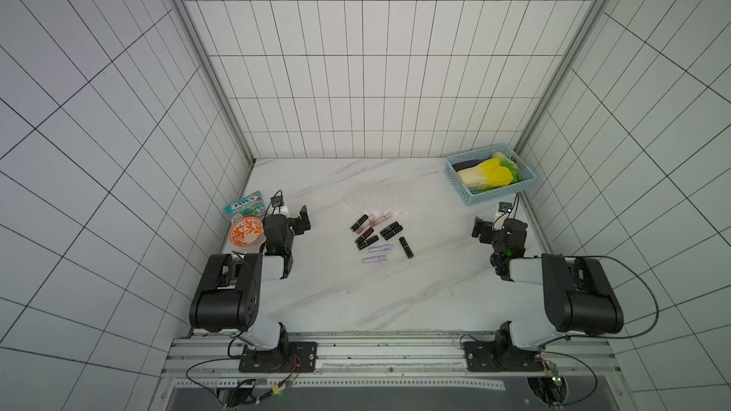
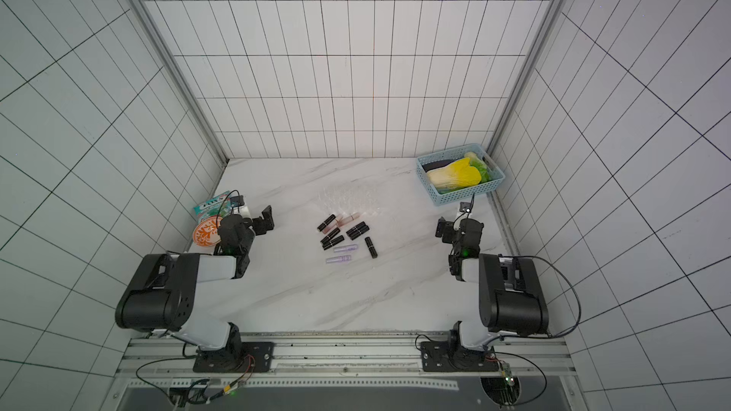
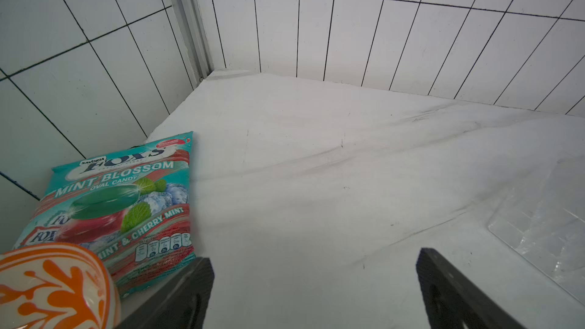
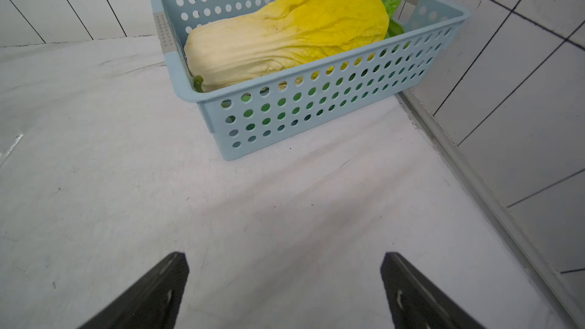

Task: Arrange the lipsticks in the organizer
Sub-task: Pick up the lipstick at the center of the board.

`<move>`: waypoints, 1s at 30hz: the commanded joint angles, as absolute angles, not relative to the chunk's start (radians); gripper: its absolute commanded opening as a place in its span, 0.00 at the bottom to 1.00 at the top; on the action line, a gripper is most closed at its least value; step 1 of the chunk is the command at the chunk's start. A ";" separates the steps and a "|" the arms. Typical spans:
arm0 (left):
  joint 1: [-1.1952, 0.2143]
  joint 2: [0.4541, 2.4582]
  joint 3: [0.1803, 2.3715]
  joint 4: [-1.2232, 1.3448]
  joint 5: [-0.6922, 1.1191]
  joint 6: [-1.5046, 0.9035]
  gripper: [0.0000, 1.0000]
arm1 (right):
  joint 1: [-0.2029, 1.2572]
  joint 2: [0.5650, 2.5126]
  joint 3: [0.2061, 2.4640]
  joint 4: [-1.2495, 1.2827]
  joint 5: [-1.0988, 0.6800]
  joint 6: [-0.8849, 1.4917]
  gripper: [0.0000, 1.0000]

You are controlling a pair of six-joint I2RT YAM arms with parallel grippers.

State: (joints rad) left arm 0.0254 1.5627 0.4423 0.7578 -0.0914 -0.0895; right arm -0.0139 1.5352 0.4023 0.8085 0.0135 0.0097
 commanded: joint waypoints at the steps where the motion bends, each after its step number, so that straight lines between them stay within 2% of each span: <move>1: 0.025 1.556 0.452 0.759 -0.083 -0.092 0.98 | -0.024 1.540 0.434 0.806 0.005 0.018 0.99; 9: 0.041 1.557 0.454 0.756 -0.044 -0.095 0.98 | -0.023 1.536 0.432 0.804 0.007 0.015 0.99; 13: 0.036 1.550 0.467 0.734 -0.092 -0.100 0.98 | 0.014 1.499 0.426 0.794 0.128 0.015 0.99; 21: -0.003 1.452 0.488 0.640 -0.201 -0.089 0.98 | 0.058 1.365 0.564 0.414 0.216 0.032 0.99; 24: -0.018 1.389 0.510 0.534 -0.229 -0.093 0.98 | 0.059 1.327 0.653 0.219 0.211 0.070 0.99; 30: -0.038 1.255 0.488 0.495 -0.252 -0.171 0.98 | 0.058 1.287 0.750 0.018 0.157 0.142 0.99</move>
